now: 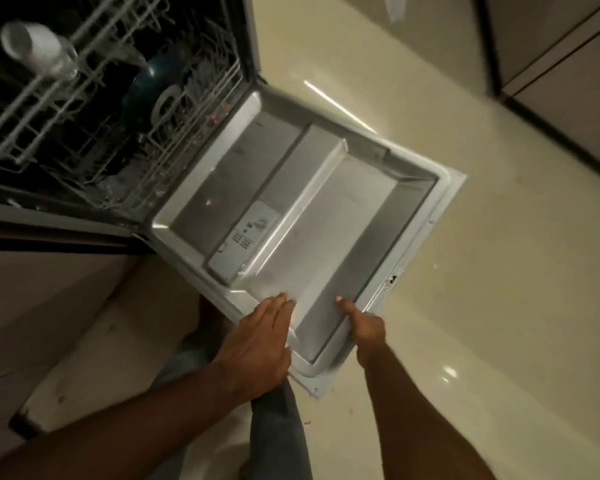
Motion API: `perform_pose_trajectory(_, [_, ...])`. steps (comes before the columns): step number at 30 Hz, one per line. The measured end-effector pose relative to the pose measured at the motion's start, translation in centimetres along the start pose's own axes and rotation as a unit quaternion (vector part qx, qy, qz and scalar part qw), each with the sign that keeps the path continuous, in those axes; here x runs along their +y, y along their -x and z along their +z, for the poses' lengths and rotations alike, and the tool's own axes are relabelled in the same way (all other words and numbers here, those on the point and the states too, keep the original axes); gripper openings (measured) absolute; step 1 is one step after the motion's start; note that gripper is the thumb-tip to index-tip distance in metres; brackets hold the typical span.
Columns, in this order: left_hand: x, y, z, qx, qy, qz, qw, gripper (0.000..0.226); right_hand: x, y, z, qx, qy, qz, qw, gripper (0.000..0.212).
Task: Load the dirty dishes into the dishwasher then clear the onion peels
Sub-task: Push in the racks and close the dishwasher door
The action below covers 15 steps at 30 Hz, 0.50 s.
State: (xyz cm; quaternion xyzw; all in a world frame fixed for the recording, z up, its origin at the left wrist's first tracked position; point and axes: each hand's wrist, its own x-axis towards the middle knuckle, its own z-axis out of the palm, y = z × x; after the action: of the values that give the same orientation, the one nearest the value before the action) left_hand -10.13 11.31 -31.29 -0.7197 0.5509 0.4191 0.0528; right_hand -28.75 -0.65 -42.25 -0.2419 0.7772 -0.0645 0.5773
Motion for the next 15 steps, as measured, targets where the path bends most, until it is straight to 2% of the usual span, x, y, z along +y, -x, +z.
perform_pose_trajectory(6, [5.2, 4.0, -6.5, -0.025, 0.001, 0.024, 0.999, 0.081, -5.2, 12.0, -0.6, -0.009, 0.017, -0.046, 0.999, 0.040])
perform_pose_trajectory(10, [4.9, 7.1, -10.0, -0.018, 0.031, 0.033, 0.999, 0.085, -7.9, 18.3, -0.2, -0.037, 0.055, -0.072, 0.995, 0.045])
perform_pose_trajectory(12, [4.4, 8.9, -12.4, -0.016, 0.036, 0.033, 0.999, 0.093, -9.4, 21.1, 0.5, -0.042, 0.072, -0.098, 0.992, 0.059])
perform_pose_trajectory(14, [3.6, 10.6, -15.0, -0.009, 0.041, 0.020, 0.999, 0.102, -11.0, 23.4, 1.5, -0.043, 0.131, -0.134, 0.981, 0.071])
perform_pose_trajectory(15, [3.1, 11.4, -16.3, 0.004, 0.039, 0.012, 0.999, 0.105, -12.0, 24.8, 1.9, -0.046, 0.167, -0.156, 0.972, 0.066])
